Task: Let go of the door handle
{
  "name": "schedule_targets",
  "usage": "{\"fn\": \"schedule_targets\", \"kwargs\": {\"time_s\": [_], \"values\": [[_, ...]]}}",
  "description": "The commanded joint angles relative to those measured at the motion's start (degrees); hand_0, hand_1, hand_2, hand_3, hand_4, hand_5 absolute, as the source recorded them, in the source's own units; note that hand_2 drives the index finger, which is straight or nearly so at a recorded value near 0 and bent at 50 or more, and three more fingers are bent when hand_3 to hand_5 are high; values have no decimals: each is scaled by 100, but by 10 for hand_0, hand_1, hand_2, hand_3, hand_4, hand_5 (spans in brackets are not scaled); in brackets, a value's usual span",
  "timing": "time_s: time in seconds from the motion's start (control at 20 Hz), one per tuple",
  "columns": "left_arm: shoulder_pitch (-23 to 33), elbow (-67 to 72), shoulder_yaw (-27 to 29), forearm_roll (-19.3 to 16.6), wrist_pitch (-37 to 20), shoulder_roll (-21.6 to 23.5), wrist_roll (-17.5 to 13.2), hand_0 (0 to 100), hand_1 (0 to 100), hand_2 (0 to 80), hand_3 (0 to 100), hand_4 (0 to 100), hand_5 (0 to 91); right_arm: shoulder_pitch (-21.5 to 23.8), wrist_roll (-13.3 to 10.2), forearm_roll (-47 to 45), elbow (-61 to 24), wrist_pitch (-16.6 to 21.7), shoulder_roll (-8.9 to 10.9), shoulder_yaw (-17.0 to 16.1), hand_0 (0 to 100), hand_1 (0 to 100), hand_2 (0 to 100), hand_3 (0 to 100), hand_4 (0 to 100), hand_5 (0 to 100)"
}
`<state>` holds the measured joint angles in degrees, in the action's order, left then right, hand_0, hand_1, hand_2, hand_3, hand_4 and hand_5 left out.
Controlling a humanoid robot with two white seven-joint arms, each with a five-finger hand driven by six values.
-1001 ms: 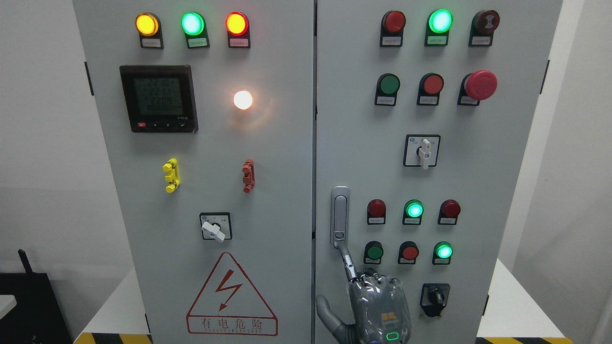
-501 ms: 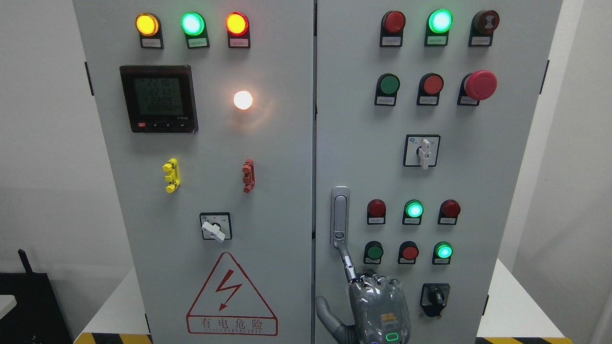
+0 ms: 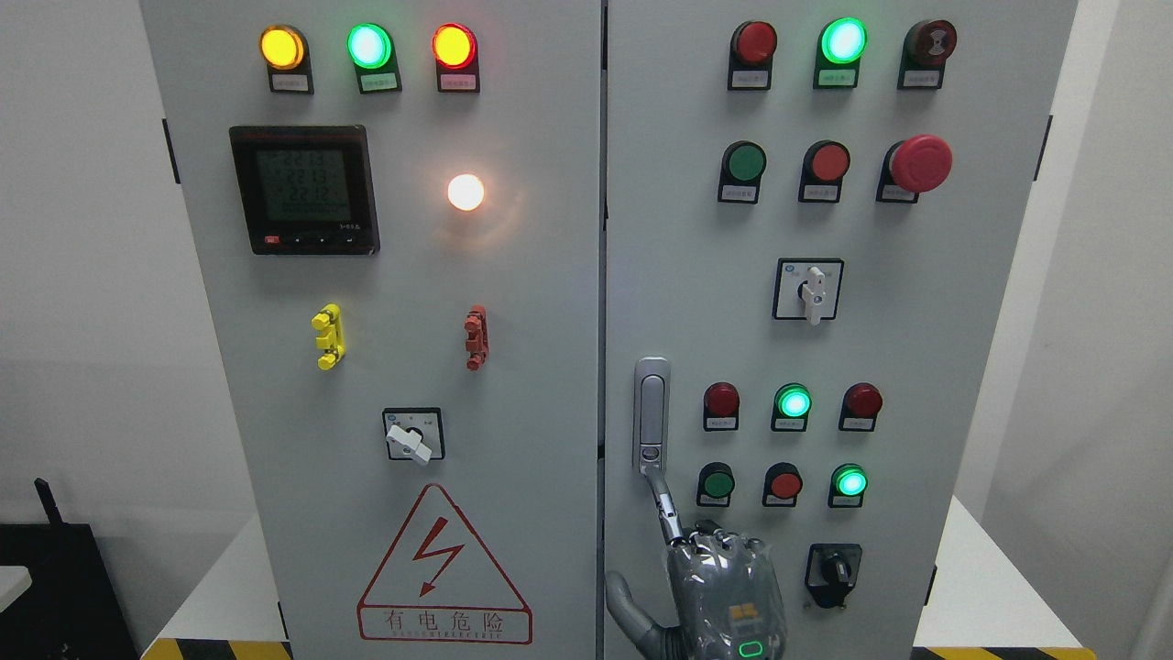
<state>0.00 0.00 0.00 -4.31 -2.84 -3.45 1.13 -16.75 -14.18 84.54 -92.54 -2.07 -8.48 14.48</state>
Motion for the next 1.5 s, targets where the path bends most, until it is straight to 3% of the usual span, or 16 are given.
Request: {"fn": "schedule_targets", "kwargs": {"time_s": [0.0,1.45], "values": [[-17,53,9,0,3,2,1,120,389,0,0,0,0,5,47,1,8,-4,-4,2,332,261,0,969,854,977],[-17,53,9,0,3,-7,1,120,389,0,0,0,0,5,-15,1,-88,22,5,37,331,258,0,969,853,978]]}}
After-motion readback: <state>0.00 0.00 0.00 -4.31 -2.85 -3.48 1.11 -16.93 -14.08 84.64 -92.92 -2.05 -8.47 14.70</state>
